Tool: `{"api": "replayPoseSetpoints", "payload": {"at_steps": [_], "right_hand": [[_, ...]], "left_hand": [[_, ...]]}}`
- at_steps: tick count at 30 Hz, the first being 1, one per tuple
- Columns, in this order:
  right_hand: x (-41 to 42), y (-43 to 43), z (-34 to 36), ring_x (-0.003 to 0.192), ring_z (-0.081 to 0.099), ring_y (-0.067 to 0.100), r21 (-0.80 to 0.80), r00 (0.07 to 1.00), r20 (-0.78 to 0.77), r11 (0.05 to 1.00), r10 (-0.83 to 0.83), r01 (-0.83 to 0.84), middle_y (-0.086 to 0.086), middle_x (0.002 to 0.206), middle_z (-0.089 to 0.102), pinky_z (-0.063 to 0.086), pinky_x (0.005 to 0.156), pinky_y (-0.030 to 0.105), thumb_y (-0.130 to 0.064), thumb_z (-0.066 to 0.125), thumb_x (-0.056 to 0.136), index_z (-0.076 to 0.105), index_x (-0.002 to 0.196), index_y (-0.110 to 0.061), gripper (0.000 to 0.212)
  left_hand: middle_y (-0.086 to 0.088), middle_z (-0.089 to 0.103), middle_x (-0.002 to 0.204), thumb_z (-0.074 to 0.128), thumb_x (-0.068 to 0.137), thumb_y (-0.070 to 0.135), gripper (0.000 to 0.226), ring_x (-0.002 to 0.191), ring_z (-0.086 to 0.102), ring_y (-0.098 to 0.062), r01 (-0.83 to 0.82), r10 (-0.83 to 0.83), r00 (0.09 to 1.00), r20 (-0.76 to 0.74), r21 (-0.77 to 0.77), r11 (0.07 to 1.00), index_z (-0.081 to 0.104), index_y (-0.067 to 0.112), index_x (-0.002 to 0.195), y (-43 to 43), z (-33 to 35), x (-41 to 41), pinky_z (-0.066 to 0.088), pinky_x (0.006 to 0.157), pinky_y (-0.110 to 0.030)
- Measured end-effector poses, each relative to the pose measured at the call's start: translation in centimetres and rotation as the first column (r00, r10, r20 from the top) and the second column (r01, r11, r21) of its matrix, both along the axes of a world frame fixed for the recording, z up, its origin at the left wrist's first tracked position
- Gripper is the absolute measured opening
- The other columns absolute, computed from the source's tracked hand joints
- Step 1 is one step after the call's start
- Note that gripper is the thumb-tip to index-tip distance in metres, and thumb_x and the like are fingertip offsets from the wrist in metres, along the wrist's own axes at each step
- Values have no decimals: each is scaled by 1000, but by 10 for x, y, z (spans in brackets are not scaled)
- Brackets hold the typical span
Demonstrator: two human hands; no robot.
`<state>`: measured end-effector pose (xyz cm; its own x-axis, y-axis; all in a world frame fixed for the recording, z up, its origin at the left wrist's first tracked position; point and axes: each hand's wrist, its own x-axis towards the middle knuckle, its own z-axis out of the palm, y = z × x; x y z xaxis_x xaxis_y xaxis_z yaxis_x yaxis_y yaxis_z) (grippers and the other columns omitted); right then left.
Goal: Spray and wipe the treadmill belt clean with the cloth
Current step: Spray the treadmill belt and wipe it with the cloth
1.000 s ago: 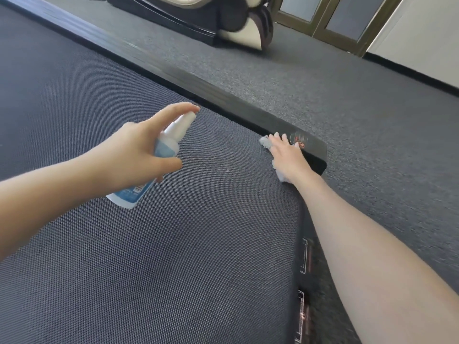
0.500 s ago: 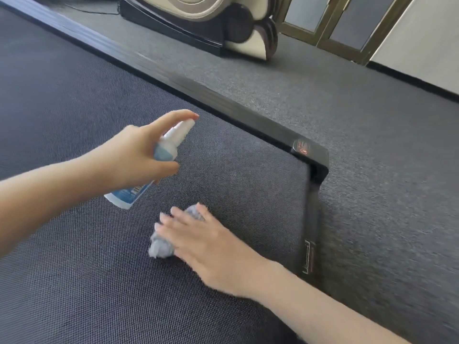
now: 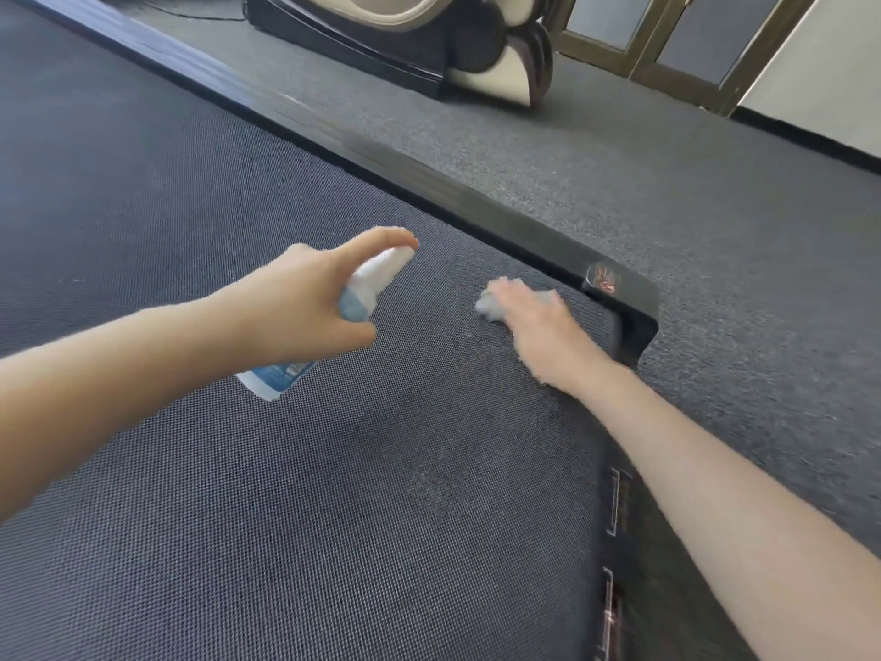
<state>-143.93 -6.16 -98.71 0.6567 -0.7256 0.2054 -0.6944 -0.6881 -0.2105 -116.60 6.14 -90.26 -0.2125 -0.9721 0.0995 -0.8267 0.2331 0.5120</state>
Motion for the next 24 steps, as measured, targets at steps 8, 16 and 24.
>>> {"api": "replayPoseSetpoints", "payload": {"at_steps": [8,16,24], "right_hand": [[-40,-33,-2,146,11,20,-21,869,-283,909,-405,417,4,158,13,10,115,47,-3,29,98,13,150,-13,55],[-37,-26,4,145,12,20,69,888,-190,897,-419,437,3,157,18,4,116,45,-10,25,102,20,149,-14,47],[-35,-23,6,145,13,20,63,880,-190,889,-436,454,2,157,19,5,116,45,-10,26,102,20,149,-14,47]], "left_hand": [[-2,48,68,60,77,13,64,58,49,-19,-56,62,994,91,-67,996,34,38,130,-43,-11,-50,54,55,-40],[-6,52,71,60,77,16,61,54,49,-19,-54,52,992,118,10,998,35,33,130,-39,-8,-38,47,48,-31],[-2,50,63,62,76,13,58,56,48,-17,-99,99,995,-23,-33,994,39,30,126,-22,-16,-49,40,52,-28]]}}
